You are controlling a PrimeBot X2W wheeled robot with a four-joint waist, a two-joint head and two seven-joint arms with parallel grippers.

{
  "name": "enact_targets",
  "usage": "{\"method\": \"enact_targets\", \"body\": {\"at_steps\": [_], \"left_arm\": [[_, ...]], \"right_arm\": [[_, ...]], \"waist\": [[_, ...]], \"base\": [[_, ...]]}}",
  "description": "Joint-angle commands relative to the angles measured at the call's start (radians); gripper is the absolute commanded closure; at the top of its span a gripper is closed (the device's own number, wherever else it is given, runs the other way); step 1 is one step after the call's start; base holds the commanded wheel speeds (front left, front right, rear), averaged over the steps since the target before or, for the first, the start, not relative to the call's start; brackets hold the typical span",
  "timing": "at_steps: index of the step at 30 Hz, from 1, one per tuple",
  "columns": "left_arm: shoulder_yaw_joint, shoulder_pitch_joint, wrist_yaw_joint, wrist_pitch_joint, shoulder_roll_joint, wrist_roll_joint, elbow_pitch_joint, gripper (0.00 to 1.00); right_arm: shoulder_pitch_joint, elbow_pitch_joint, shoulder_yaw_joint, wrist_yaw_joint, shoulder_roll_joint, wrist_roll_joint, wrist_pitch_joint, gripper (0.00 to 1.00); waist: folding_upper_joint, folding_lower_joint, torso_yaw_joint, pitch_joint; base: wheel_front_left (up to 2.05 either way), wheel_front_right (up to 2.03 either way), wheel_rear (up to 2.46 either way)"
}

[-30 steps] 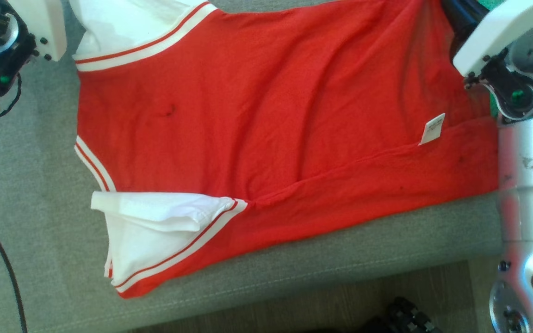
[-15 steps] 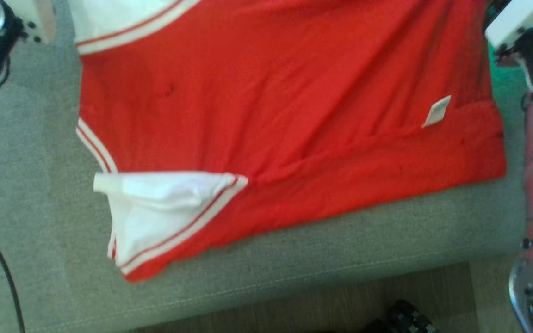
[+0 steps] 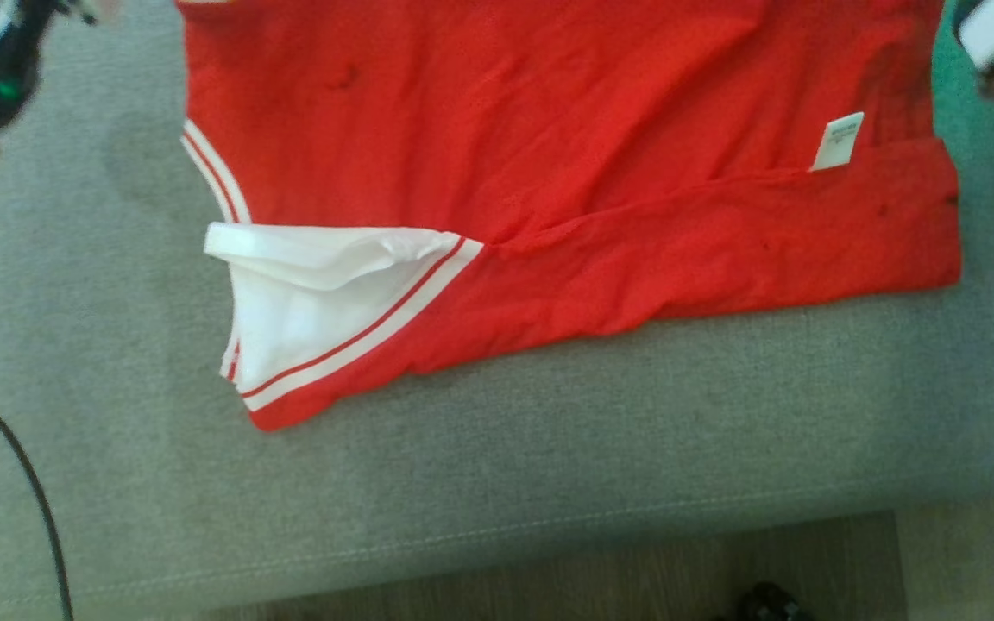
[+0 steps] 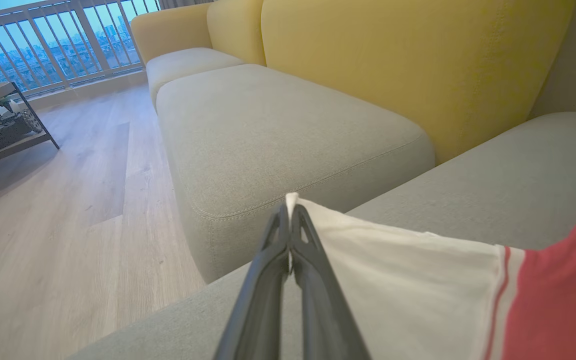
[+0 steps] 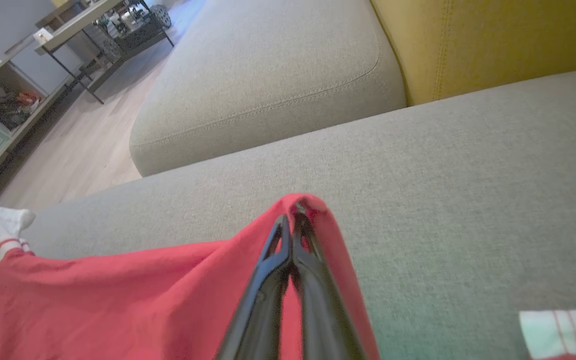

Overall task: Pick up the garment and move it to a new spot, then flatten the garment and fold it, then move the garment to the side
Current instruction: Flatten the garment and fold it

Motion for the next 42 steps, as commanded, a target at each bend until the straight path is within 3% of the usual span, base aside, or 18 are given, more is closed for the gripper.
{"method": "enact_targets", "body": {"at_steps": [1, 9, 19, 30, 40, 41, 42], "left_arm": [[0.055, -0.009, 0.004, -0.011, 0.049, 0.003, -0.049, 1.0], [0.172, 0.228, 0.058, -0.012, 0.137, 0.042, -0.364, 1.0], [0.24, 0.521, 0.145, -0.001, 0.258, -0.001, -0.643, 1.0], [0.196, 0.697, 0.221, 0.111, 0.294, -0.082, -0.784, 1.0], [0.161, 0.774, 0.243, 0.106, 0.239, -0.121, -0.731, 1.0], [0.158, 0.777, 0.244, 0.101, 0.231, -0.121, -0.72, 0.91], [0.156, 0.781, 0.248, 0.096, 0.221, -0.12, -0.709, 0.61]], "right_arm": [[0.031, -0.055, 0.012, 0.0, -0.018, 0.012, 0.009, 1.0], [0.221, -0.223, -0.021, 0.0, -0.068, 0.048, 0.077, 1.0], [0.394, -0.344, -0.148, 0.0, -0.05, 0.011, 0.156, 1.0], [0.516, -0.418, -0.205, 0.0, -0.009, -0.004, 0.245, 1.0], [0.553, -0.412, -0.196, 0.0, 0.023, -0.015, 0.284, 1.0], [0.554, -0.407, -0.194, 0.0, 0.025, -0.017, 0.283, 0.8], [0.556, -0.404, -0.192, 0.0, 0.029, -0.017, 0.278, 0.4]], "waist": [[0.0, 0.0001, 0.013, -0.013], [0.0, 0.0001, 0.046, -0.065], [0.0, 0.0001, 0.067, -0.092], [0.0, 0.0001, 0.083, -0.086], [0.0, 0.0001, 0.08, -0.089], [0.0, 0.0001, 0.078, -0.094], [0.0, 0.0001, 0.077, -0.1]], "base": [[0.0, 0.0, 0.0], [0.0, 0.0, 0.0], [0.0, 0.0, 0.0], [0.0, 0.0, 0.0], [0.0, 0.0, 0.0], [0.0, 0.0, 0.0], [0.0, 0.0, 0.0]]}}
